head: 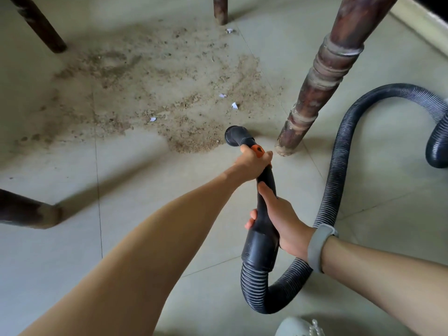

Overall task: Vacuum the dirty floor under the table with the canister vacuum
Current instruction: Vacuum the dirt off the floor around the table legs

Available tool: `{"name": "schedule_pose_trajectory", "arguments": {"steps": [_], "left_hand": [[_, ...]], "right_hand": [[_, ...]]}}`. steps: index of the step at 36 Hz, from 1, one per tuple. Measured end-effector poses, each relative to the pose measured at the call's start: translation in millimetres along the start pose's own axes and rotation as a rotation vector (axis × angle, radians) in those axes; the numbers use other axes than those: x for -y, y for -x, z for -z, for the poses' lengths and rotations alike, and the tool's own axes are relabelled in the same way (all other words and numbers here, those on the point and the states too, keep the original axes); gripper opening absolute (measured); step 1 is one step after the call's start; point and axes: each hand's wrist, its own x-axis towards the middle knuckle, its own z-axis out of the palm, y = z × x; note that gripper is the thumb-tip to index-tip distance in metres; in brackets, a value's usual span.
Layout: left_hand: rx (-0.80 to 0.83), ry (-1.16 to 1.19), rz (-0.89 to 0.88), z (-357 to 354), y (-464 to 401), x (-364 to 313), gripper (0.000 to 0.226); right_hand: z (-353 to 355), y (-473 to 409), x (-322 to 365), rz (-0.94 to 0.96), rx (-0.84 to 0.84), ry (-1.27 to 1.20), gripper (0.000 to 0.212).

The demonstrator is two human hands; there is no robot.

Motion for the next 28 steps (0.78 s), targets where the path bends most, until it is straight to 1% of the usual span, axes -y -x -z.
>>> {"name": "schedule_pose_trajectory", "arguments": {"steps": [2, 5, 9, 10, 13, 14, 16, 20, 23, 26, 28], "left_hand": [[-0.006, -0.006, -0.015, 3, 2, 3, 0.047], [-0.01, 0.02, -0.117, 8, 6, 10, 0.029], [-0.008, 0.032, -0.137, 15, 9, 15, 0.025], [-0.005, 0.039, -0.12, 15, 8, 15, 0.027], [-0.027, 0.032, 0.007, 17, 5, 13, 0.045], [-0.03, 0.033, 0.026, 17, 4, 14, 0.045], [-0.026, 0.042, 0.02, 19, 4, 13, 0.043], [-0.018, 0.041, 0.004, 22, 4, 14, 0.05], [-0.019, 0.006, -0.002, 22, 5, 14, 0.047], [-0.032, -0.038, 0.009, 22, 5, 15, 0.056], [-0.037, -0.041, 0.015, 21, 5, 15, 0.057]], "right_hand": [[-2, 0, -1, -0.009, -0.001, -0.001, 0.037], [-3, 0, -2, -0.021, 0.002, 0.012, 0.036], [-7, -1, -4, -0.018, 0.016, 0.044, 0.036], [-9, -1, -5, -0.016, 0.014, 0.048, 0.036], [-13, -1, -6, -0.022, 0.009, 0.023, 0.036], [-14, -2, -6, -0.03, 0.015, 0.015, 0.036], [-16, -3, -7, -0.042, 0.027, 0.003, 0.038], [-16, -4, -9, -0.048, 0.04, -0.029, 0.04], [-17, -5, -11, -0.056, 0.046, -0.061, 0.042], [-17, -4, -11, -0.063, 0.051, -0.075, 0.042], [-16, -3, -11, -0.073, 0.057, -0.081, 0.042]]}}
